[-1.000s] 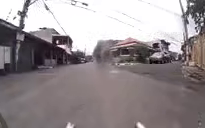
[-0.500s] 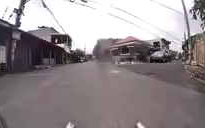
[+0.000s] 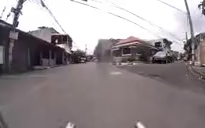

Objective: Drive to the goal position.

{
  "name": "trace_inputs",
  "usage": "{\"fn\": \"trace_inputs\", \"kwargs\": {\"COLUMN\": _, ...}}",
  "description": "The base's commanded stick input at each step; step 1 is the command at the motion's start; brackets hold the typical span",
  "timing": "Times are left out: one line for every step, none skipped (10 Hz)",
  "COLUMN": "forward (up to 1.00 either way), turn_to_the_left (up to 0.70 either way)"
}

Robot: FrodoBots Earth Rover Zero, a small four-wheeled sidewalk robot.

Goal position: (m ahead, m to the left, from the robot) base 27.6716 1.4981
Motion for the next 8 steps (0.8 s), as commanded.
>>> {"fn": "trace_inputs", "kwargs": {"forward": 0.7, "turn_to_the_left": 0.0}}
{"fn": "trace_inputs", "kwargs": {"forward": 0.7, "turn_to_the_left": 0.0}}
{"fn": "trace_inputs", "kwargs": {"forward": 0.7, "turn_to_the_left": 0.0}}
{"fn": "trace_inputs", "kwargs": {"forward": 0.7, "turn_to_the_left": 0.0}}
{"fn": "trace_inputs", "kwargs": {"forward": 0.7, "turn_to_the_left": 0.0}}
{"fn": "trace_inputs", "kwargs": {"forward": 0.7, "turn_to_the_left": 0.0}}
{"fn": "trace_inputs", "kwargs": {"forward": 0.7, "turn_to_the_left": 0.0}}
{"fn": "trace_inputs", "kwargs": {"forward": 0.7, "turn_to_the_left": 0.0}}
